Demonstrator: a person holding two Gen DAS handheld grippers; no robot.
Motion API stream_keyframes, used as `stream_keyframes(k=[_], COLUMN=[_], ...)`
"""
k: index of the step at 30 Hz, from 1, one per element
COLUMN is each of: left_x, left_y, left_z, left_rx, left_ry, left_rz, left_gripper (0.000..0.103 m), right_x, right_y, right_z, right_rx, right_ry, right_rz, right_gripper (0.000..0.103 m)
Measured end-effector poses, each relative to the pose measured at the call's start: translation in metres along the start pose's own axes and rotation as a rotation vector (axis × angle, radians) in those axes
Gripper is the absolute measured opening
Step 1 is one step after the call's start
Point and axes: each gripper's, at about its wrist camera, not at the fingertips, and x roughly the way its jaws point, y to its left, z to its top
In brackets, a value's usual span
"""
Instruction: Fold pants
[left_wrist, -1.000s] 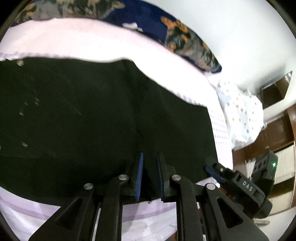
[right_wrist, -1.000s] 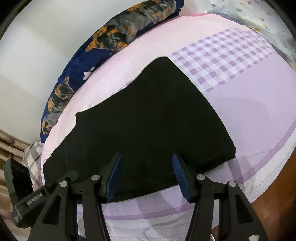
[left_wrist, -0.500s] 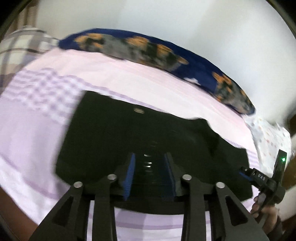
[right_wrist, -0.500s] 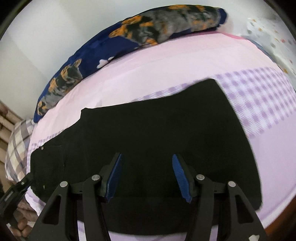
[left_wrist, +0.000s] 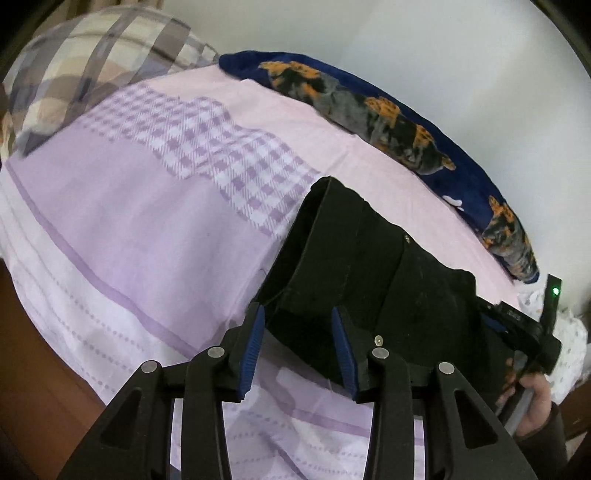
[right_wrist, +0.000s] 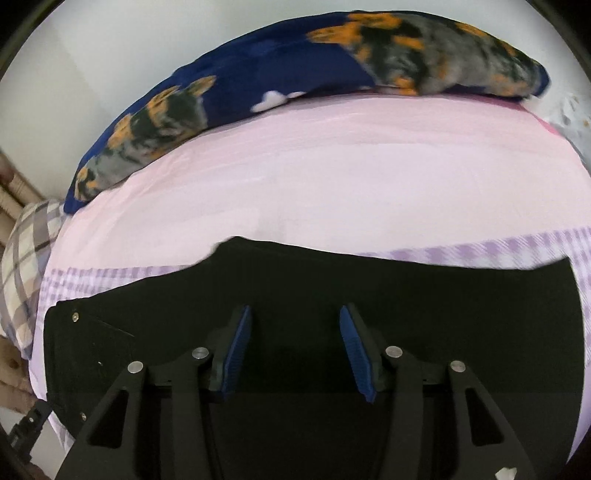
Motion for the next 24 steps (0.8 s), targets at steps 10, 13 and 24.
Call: stream_keyframes(k=[10,13,24], left_x=[0.006,0.015,0.041], left_y=[0.024,0.032,0.050], left_z=[-0.005,-0.009,-0.013], left_rx=[-0.158,-0.212,-0.354], left_ry=[0.091,0.129,0.176], left_rz=[-0.233,-0.266,-0.331], left_gripper=[0.049,0.049,0.049], right_x=[-0.020,-0.033,-0.067], right_y=[0.014,0.014,0.009], right_z=[-0.005,-0.015,-0.037], right_rx=[0.100,0.113,0.188], right_ry=[-0.009,-0.016,-0.047], right_rz=[0.171,0.192,0.247], right_gripper=[0.056,0.063,0.066])
